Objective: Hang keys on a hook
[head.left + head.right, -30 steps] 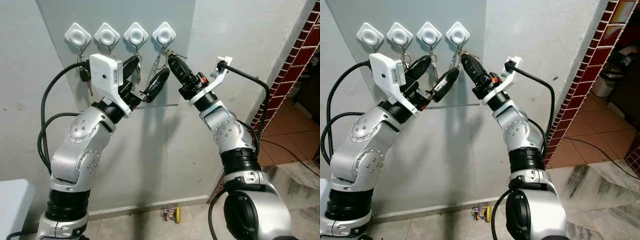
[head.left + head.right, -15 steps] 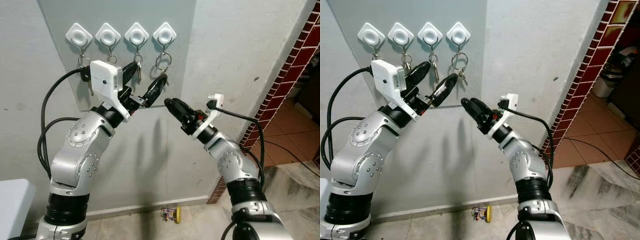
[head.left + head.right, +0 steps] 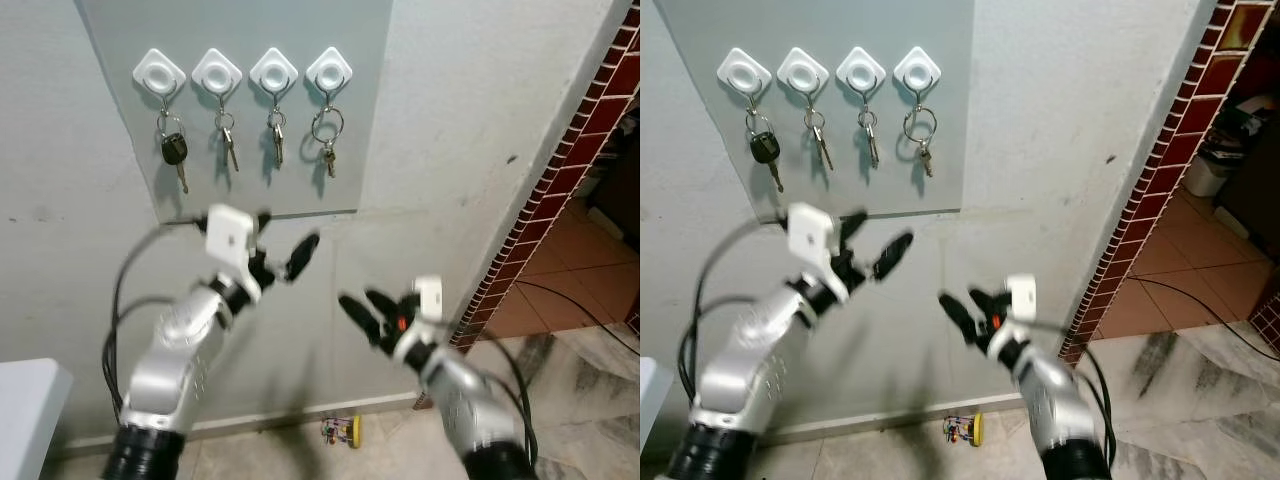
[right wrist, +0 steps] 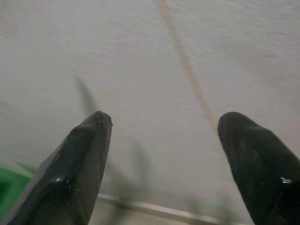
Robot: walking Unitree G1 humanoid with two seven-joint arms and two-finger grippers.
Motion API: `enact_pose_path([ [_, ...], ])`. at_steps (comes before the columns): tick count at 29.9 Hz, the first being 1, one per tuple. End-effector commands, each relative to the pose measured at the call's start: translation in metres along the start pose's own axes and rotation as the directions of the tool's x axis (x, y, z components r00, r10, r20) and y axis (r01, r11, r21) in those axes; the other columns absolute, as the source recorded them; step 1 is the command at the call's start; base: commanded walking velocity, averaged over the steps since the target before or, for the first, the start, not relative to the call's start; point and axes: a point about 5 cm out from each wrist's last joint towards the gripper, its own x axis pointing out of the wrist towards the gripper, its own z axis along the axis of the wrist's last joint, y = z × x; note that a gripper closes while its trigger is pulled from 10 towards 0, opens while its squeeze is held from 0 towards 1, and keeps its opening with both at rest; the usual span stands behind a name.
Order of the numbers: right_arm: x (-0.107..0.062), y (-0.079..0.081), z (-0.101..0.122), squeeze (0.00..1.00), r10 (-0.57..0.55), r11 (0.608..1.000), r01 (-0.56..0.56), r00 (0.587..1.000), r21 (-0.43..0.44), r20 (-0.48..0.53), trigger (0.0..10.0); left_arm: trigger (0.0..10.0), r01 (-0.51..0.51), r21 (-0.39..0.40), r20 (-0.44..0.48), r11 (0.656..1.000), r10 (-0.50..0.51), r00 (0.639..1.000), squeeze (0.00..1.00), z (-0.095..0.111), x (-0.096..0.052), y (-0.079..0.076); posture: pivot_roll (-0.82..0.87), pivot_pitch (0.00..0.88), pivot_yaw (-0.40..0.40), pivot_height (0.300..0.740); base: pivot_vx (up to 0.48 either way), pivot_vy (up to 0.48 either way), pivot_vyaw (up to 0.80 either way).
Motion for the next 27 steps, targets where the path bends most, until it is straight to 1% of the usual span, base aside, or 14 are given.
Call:
enact_pose_path([
  [1,-0.002,-0.004,-0.001,1.00,-0.040,0.998,0.041,0.999,-0.038,0.003,10.0,10.0,0.010,0.018,0.003,1.000,-0.010,1.000,0.00,-0.003,0.001,-0.001,0.00,0.000,0.033,0.740,0.000,0.000,0.00],
  [3,-0.015,-0.017,-0.019,1.00,-0.152,0.988,0.151,0.988,-0.029,-0.041,10.0,10.0,-0.019,0.009,-0.053,1.000,0.019,0.998,0.00,-0.023,-0.001,0.000,0.00,0.000,0.033,0.740,0.000,0.000,0.00],
  [6,-0.024,-0.025,-0.030,1.00,-0.210,0.977,0.209,0.975,-0.031,-0.069,10.0,10.0,-0.032,0.004,-0.094,0.999,0.032,0.995,0.00,-0.037,-0.002,0.001,-0.01,0.000,0.033,0.740,0.000,0.000,0.00],
  [8,-0.044,-0.038,-0.051,1.00,-0.336,0.942,0.331,0.933,-0.059,-0.131,10.0,10.0,-0.057,0.018,-0.168,0.998,0.059,0.984,0.00,-0.062,-0.005,0.002,-0.02,0.000,0.033,0.740,0.000,0.000,0.00],
  [9,-0.044,-0.038,-0.051,1.00,-0.336,0.942,0.331,0.933,-0.059,-0.131,10.0,10.0,-0.057,0.018,-0.168,0.998,0.059,0.984,0.00,-0.062,-0.005,0.002,-0.02,0.000,0.033,0.740,0.000,0.000,0.00],
  [11,-0.063,-0.047,-0.070,1.00,-0.422,0.907,0.413,0.883,-0.086,-0.205,10.0,10.0,-0.099,-0.003,-0.256,0.995,0.095,0.962,0.00,-0.086,-0.009,0.003,-0.03,0.000,0.038,0.740,0.000,0.000,0.00],
  [12,-0.063,-0.047,-0.070,1.00,-0.422,0.907,0.413,0.883,-0.086,-0.205,10.0,10.0,-0.099,-0.003,-0.256,0.995,0.095,0.962,0.00,-0.086,-0.009,0.003,-0.03,0.000,0.038,0.740,0.000,0.000,0.00],
  [16,-0.082,-0.051,-0.090,1.00,-0.490,0.871,0.480,0.828,-0.105,-0.273,10.0,10.0,-0.147,-0.055,-0.360,0.988,0.118,0.925,0.00,-0.113,-0.019,0.004,-0.04,0.000,0.039,0.740,0.000,0.000,0.00],
  [17,-0.088,-0.052,-0.097,1.00,-0.513,0.857,0.502,0.805,-0.118,-0.298,10.0,10.0,-0.168,-0.061,-0.401,0.984,0.130,0.907,0.00,-0.123,-0.024,0.004,-0.04,0.000,0.038,0.740,0.000,0.000,0.00],
  [18,-0.103,-0.050,-0.115,1.00,-0.544,0.834,0.531,0.752,-0.147,-0.371,10.0,10.0,-0.193,-0.045,-0.511,0.980,0.143,0.848,0.00,-0.147,-0.040,0.000,-0.05,0.000,0.039,0.740,0.000,0.000,0.00],
  [19,-0.103,-0.050,-0.115,1.00,-0.544,0.834,0.531,0.752,-0.147,-0.371,10.0,10.0,-0.193,-0.045,-0.511,0.980,0.143,0.848,0.00,-0.147,-0.040,0.000,-0.05,0.000,0.039,0.740,0.000,0.000,0.00],
  [23,-0.120,-0.044,-0.136,1.00,-0.564,0.819,0.541,0.695,-0.192,-0.446,10.0,10.0,-0.219,-0.024,-0.622,0.975,0.157,0.767,0.00,-0.174,-0.063,-0.006,-0.06,0.000,0.036,0.740,0.000,0.000,0.00],
  [26,-0.136,-0.041,-0.151,1.00,-0.578,0.797,0.574,0.635,-0.188,-0.512,10.0,10.0,-0.232,-0.001,-0.715,0.973,0.162,0.680,0.00,-0.193,-0.088,-0.011,-0.06,0.000,0.032,0.740,0.000,0.000,0.00],
  [27,-0.136,-0.041,-0.151,1.00,-0.578,0.797,0.574,0.635,-0.188,-0.512,10.0,10.0,-0.232,-0.001,-0.715,0.973,0.162,0.680,0.00,-0.193,-0.088,-0.011,-0.06,0.000,0.032,0.740,0.000,0.000,0.00],
])
